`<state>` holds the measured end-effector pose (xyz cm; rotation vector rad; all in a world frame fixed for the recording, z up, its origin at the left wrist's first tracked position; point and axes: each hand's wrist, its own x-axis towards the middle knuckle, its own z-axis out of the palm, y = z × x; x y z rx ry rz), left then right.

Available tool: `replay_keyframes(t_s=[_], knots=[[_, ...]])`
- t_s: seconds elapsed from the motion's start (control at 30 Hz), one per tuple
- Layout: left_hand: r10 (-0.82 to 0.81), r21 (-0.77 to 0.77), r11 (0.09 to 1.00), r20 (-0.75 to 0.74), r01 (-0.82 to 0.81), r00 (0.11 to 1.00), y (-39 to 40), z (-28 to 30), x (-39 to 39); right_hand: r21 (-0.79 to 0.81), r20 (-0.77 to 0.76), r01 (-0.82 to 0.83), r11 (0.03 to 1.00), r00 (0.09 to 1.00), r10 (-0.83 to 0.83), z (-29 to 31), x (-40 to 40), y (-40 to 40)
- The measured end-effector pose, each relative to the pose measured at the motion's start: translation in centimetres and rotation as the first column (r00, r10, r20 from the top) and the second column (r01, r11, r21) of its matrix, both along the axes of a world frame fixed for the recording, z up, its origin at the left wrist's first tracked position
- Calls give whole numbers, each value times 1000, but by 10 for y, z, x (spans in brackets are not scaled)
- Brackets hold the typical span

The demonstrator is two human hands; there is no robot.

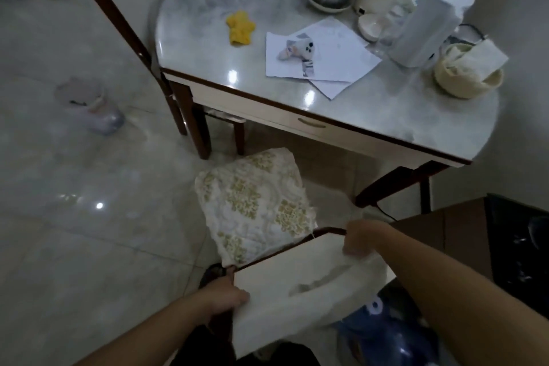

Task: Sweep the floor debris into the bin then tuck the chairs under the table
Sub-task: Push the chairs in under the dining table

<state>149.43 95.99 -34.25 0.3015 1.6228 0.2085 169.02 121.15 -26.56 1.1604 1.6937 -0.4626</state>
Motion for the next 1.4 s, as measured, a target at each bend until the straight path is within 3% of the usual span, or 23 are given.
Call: replay_keyframes(t_s=[0.07,0.13,0.23,0.33,0.47,0.6,0.7,0.9,1.03,1.23,1.4], knots=[[254,-133,962,129,-237,959,-11,3,8,1,-2,-55,998,998,55,-16,10,12],[460,-218,883,229,-415,858,-18,6,14,10,-11,-60,998,998,60,-30,19,22],[642,-238,767,258,-597,722,-22,0,23,-1,-4,4,1000,1000,-4,-17,22,22],[703,-241,710,302,-662,644,-18,-1,28,-89,51,42,995,998,-37,-15,30,31],[716,-251,698,275,-670,642,-18,-5,25,-121,56,34,992,998,-27,-13,32,44],[757,-259,653,227,-712,613,-17,-6,27,-169,31,194,966,981,-191,-23,42,53],[721,-261,693,246,-672,648,-15,-5,27,-176,3,289,941,956,-293,-34,49,58],[694,-288,716,203,-636,690,-10,0,25,-213,-15,198,957,979,-206,-39,54,63],[635,-249,768,177,-590,752,7,7,9,-235,-55,270,934,955,-290,-42,64,61],[422,-154,902,123,-403,898,76,21,-32,-245,-43,362,899,923,-383,-49,100,54],[264,-128,961,141,-247,954,153,32,-50,-250,-33,476,843,866,-499,-50,115,62]])
